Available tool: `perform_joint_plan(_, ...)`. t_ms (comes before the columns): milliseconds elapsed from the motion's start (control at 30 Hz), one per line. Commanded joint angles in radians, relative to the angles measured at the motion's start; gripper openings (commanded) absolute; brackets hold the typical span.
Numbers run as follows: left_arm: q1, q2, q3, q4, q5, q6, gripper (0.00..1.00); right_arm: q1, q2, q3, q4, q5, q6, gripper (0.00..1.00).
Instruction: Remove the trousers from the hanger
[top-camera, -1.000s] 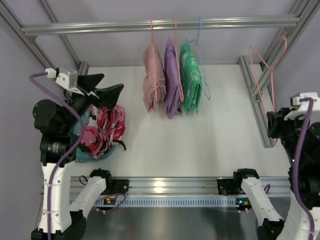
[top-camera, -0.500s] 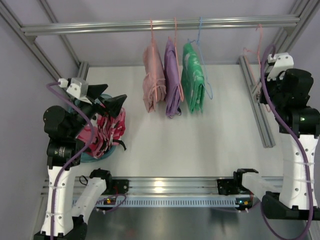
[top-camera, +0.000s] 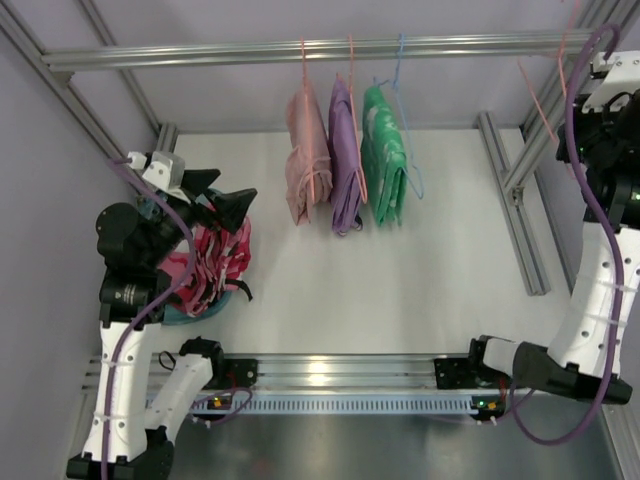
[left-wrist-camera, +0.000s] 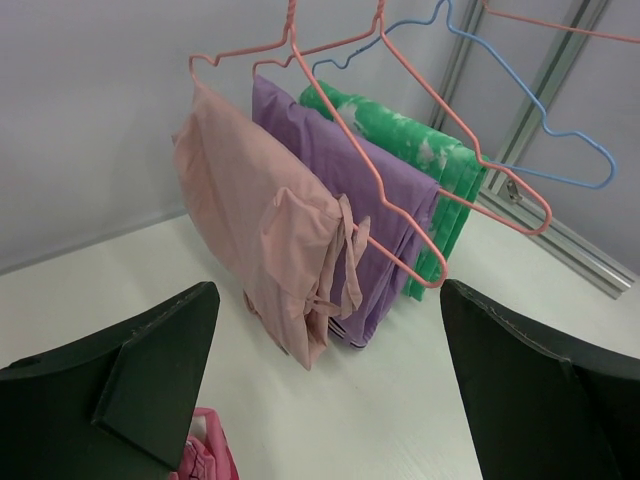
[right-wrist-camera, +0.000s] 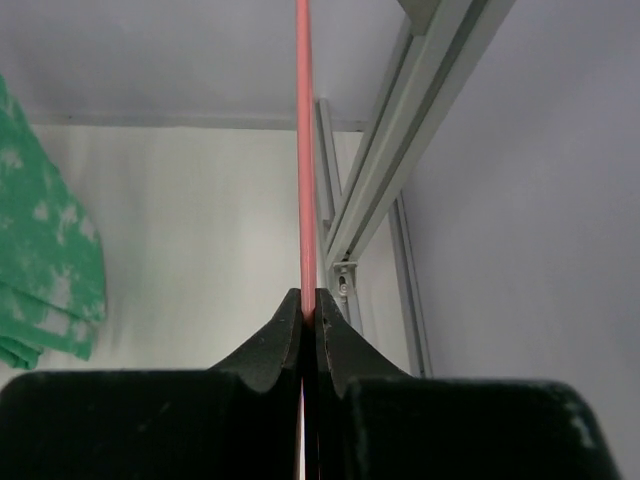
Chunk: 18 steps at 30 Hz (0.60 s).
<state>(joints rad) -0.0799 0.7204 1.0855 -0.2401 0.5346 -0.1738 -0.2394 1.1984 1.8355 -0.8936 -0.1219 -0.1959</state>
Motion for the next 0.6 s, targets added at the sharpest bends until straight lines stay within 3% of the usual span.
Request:
perform_joint_plan(0,0.003,0.022,0.005,0.032,0.019,-0.015,0.98,-0.087,0.059,0.042,0.042,-0.139,0.038,0.00)
perform_joint_plan(333,0.003,0.024,-0.035,0.032,0.034,-0.007,0.98,-0.158,0.017,-0.163,0.146,-0.237,0.050,0.00)
perform_joint_plan(567,0.003,0.057,-0.007,-0.069,0.028,0.013,0.98,-0.176,-0.025,-0.252,0.160,-0.254,0.006,0.04)
